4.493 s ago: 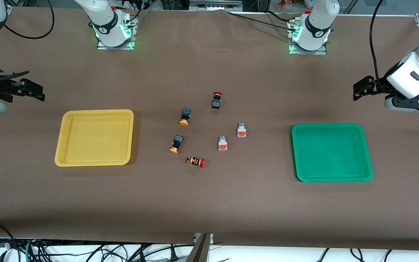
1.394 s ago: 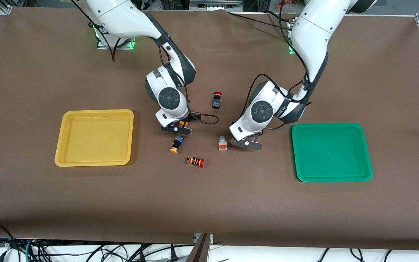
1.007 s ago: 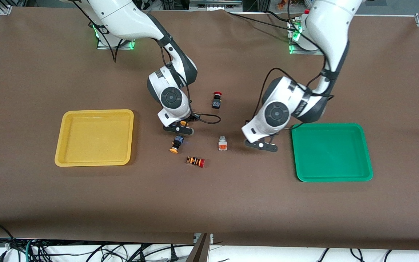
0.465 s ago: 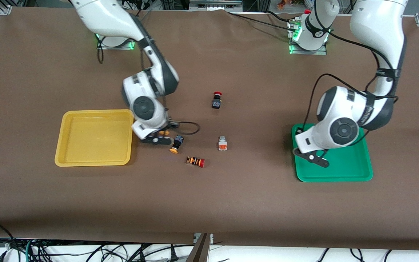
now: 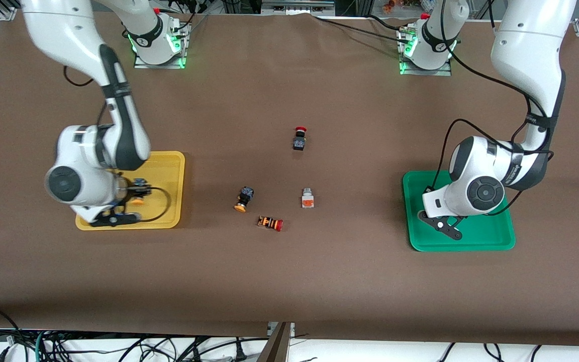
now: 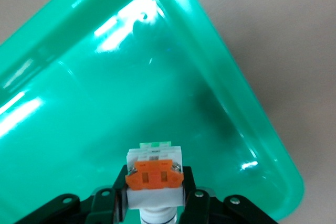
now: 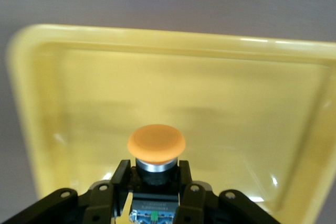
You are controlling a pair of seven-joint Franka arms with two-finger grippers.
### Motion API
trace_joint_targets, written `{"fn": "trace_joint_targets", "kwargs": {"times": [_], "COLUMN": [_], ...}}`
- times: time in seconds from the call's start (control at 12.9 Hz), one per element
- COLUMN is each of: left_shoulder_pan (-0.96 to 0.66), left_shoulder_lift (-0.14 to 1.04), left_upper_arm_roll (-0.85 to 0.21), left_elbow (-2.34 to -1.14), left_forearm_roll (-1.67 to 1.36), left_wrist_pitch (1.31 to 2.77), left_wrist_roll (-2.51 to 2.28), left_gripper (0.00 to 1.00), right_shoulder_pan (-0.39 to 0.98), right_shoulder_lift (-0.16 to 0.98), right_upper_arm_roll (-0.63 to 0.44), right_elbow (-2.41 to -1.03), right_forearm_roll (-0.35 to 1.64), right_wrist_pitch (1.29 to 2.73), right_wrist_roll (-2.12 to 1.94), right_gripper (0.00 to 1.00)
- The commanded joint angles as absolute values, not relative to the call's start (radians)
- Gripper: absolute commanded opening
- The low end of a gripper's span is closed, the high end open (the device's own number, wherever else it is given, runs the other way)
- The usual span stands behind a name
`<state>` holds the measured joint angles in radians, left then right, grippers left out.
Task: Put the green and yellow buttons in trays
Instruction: 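Open both grippers to drop the button and block into the trays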
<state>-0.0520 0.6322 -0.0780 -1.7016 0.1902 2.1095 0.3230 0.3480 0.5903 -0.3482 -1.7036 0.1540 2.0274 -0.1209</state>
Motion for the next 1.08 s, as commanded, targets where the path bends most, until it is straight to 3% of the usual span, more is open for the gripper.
{"fn": "trace_joint_targets", "kwargs": {"times": [0.0, 0.23, 0.31, 0.39, 0.54, 1.01], "left_shoulder_pan": [-0.047, -0.052, -0.052, -0.058, -0.110, -0.340], "left_shoulder_lift": [0.609, 0.562, 0.557, 0.560, 0.583, 0.762], "left_upper_arm_roll": [-0.097, -0.144, -0.182, -0.219, -0.258, -0.256], "left_elbow": [-1.703, -1.671, -1.642, -1.594, -1.540, -1.333], "left_forearm_roll": [0.215, 0.201, 0.199, 0.199, 0.195, 0.147], "left_wrist_pitch": [2.105, 2.071, 2.053, 2.022, 1.997, 2.041], "left_wrist_roll": [0.331, 0.322, 0.302, 0.243, 0.059, -0.476], "left_gripper": [1.00, 1.00, 1.00, 1.00, 1.00, 1.00], "right_shoulder_pan": [0.283, 0.241, 0.241, 0.241, 0.241, 0.349], "right_shoulder_lift": [0.621, 0.650, 0.653, 0.655, 0.655, 0.617], "right_upper_arm_roll": [-0.339, -0.337, -0.337, -0.337, -0.337, -0.328], "right_elbow": [-1.710, -1.718, -1.720, -1.721, -1.717, -1.600], "right_forearm_roll": [0.153, 0.155, 0.156, 0.156, 0.156, 0.170], "right_wrist_pitch": [2.046, 2.065, 2.063, 2.063, 2.057, 1.970], "right_wrist_roll": [-0.158, -0.195, -0.193, -0.193, -0.193, -0.081], "right_gripper": [0.01, 0.03, 0.09, 0.26, 1.00, 1.00]}}
